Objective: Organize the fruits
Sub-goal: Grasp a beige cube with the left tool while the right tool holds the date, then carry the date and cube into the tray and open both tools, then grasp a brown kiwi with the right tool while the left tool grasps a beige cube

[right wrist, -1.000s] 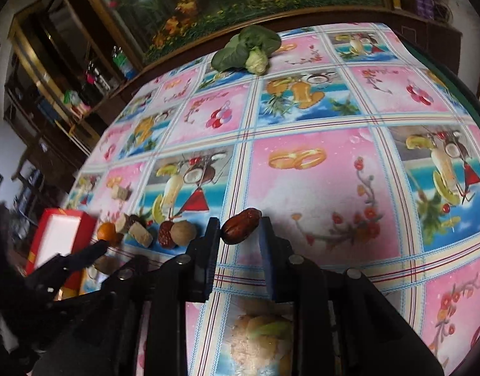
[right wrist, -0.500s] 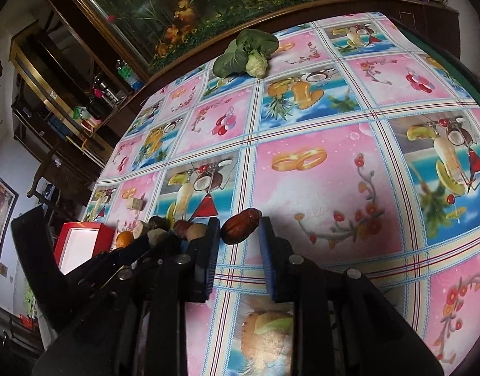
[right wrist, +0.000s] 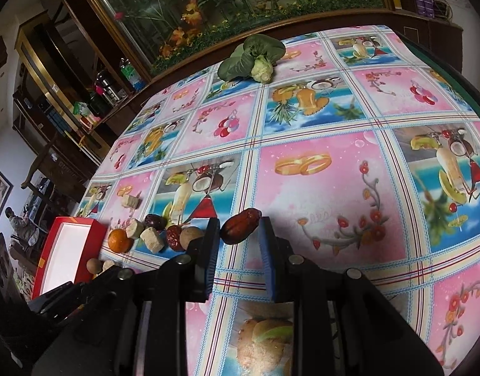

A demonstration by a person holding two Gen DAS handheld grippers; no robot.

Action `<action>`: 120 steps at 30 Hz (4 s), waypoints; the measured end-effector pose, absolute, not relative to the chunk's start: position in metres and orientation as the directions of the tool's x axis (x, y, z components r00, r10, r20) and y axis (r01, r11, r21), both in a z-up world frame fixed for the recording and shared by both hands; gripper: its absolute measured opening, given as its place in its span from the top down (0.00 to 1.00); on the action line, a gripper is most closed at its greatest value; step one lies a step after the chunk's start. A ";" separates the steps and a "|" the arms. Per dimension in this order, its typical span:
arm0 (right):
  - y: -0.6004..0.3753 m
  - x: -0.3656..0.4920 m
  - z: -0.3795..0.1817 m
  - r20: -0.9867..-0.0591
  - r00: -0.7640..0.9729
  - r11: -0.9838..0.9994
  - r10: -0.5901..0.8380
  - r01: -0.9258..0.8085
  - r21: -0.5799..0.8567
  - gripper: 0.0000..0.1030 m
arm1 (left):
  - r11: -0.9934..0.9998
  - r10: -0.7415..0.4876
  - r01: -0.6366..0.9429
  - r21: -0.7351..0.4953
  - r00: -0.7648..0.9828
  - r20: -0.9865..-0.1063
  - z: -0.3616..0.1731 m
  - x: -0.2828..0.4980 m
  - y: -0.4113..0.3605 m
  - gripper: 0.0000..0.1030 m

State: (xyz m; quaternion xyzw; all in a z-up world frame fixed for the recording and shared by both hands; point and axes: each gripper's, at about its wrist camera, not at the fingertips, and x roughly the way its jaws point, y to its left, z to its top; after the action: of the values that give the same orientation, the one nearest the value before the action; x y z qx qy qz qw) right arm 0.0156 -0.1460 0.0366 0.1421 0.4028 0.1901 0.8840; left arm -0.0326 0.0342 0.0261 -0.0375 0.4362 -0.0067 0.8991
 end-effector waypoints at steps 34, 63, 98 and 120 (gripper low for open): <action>-0.147 0.010 0.045 -0.606 0.619 0.861 0.499 -0.276 0.427 0.74 | 0.997 0.026 -0.066 -0.043 0.793 -0.608 0.088 -0.128 0.078 0.78; 0.133 -0.114 0.049 -0.653 0.309 0.622 0.691 -0.714 0.322 0.73 | 0.904 0.297 -0.426 -0.031 0.680 -0.671 0.044 -0.209 0.253 0.78; -0.087 -0.003 0.038 -0.680 0.546 0.859 0.489 -0.437 0.267 0.55 | 0.990 0.133 -0.128 0.056 0.735 -0.665 0.077 -0.146 0.125 0.25; -0.094 0.013 0.035 -0.714 0.580 0.916 0.392 -0.317 0.245 0.76 | 0.997 0.082 -0.046 0.068 0.603 -0.793 0.029 -0.048 0.080 0.26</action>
State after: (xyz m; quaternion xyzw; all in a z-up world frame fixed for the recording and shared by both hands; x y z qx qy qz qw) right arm 0.0130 -0.0940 0.0348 0.0454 0.4122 0.1995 0.8878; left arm -0.0479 0.0805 0.0292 0.0203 0.4441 0.0357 0.8951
